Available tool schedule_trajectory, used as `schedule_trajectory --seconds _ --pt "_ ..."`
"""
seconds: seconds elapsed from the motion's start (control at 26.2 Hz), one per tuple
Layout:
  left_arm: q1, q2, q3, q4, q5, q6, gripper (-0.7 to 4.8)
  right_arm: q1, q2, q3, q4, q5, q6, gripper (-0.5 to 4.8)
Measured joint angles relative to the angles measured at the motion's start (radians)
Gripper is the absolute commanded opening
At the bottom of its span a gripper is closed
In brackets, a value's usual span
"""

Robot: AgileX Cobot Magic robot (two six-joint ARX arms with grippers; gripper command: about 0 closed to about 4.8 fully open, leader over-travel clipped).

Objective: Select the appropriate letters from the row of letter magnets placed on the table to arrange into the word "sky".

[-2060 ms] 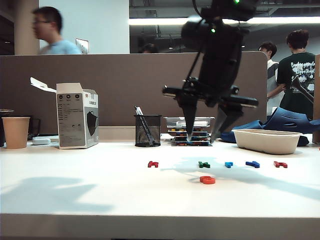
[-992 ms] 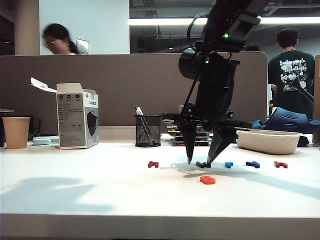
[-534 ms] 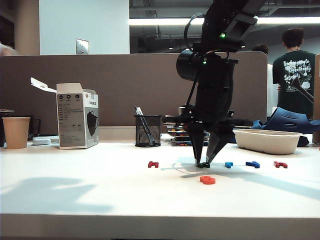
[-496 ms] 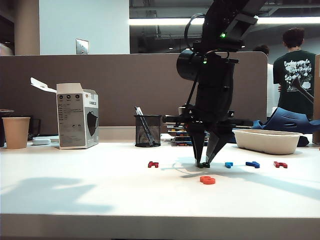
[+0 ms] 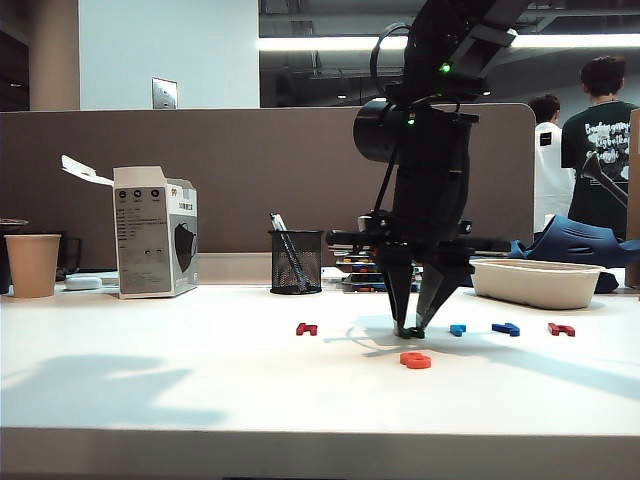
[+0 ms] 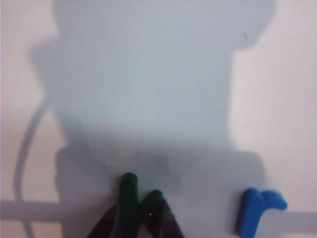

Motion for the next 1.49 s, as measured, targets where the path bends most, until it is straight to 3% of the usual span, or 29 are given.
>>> schedule_trajectory --seconds 0.27,1.07,1.18,1.49 --pt "0.000 0.000 0.000 0.000 0.000 0.000 -0.05 0.000 -0.014 -0.007 -0.090 -0.012 -0.017 0.72" --pt "0.000 0.000 0.000 0.000 0.000 0.000 -0.05 0.006 -0.224 -0.321 -0.048 -0.017 0.014 0.77" --pt "0.000 0.000 0.000 0.000 0.000 0.000 -0.05 0.008 -0.224 -0.321 -0.048 -0.020 0.018 1.27" --pt "0.000 0.000 0.000 0.000 0.000 0.000 -0.05 0.017 -0.227 -0.321 -0.075 -0.036 0.026 1.54"
